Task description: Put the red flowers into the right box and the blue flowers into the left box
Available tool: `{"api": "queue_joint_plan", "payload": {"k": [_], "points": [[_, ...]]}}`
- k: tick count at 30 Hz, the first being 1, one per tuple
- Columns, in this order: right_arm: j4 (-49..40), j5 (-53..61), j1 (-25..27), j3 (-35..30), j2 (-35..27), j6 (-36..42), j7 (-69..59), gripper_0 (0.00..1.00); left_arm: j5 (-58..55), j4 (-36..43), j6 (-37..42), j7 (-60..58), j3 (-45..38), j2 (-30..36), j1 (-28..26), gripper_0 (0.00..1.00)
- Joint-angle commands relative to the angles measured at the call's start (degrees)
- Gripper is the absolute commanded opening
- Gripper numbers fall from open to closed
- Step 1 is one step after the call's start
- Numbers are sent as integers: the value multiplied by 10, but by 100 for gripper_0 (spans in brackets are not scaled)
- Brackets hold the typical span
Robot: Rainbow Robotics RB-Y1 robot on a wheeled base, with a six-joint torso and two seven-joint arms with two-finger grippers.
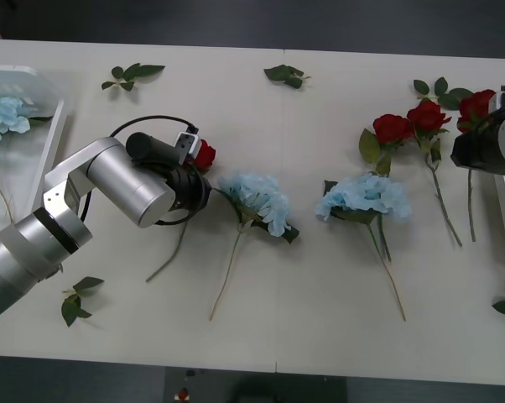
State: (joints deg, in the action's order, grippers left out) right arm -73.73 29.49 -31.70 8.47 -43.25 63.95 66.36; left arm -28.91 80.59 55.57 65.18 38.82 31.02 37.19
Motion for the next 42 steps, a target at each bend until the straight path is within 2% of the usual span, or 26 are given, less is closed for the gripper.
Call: {"api": "queue_joint_plan", "payload": {"k": [1,9,14,17,19,23,28,32,38,42], "points": [[-46,44,-11,-30,-23,-1,96,0,3,5,2,-30,11,-2,13,0],[-150,131,47,-151,-23,42,212,0,-6,47,1,-34,-17,26,14,0],[-210,217,91,-217,-14,63,268,0,-91,111,2,-28,-46,83,14,0],[-229,271,99,-243,1,65,301,0,-138,142,2,-28,-58,109,14,0],[-230,346,98,-270,14,76,324,0,-179,169,2,-30,-69,131,14,0],[-229,414,98,-310,24,107,363,0,-248,203,2,-37,-95,146,14,0],[-230,364,99,-376,3,188,363,0,-300,261,-3,-121,-141,139,17,0],[-225,290,100,-397,-40,227,354,0,-296,302,-4,-206,-153,120,44,0],[-170,215,101,-398,-100,240,343,0,-235,330,-4,-329,-153,69,90,0],[-118,189,101,-394,-122,216,342,0,-180,332,-4,-392,-153,21,114,0]]}}
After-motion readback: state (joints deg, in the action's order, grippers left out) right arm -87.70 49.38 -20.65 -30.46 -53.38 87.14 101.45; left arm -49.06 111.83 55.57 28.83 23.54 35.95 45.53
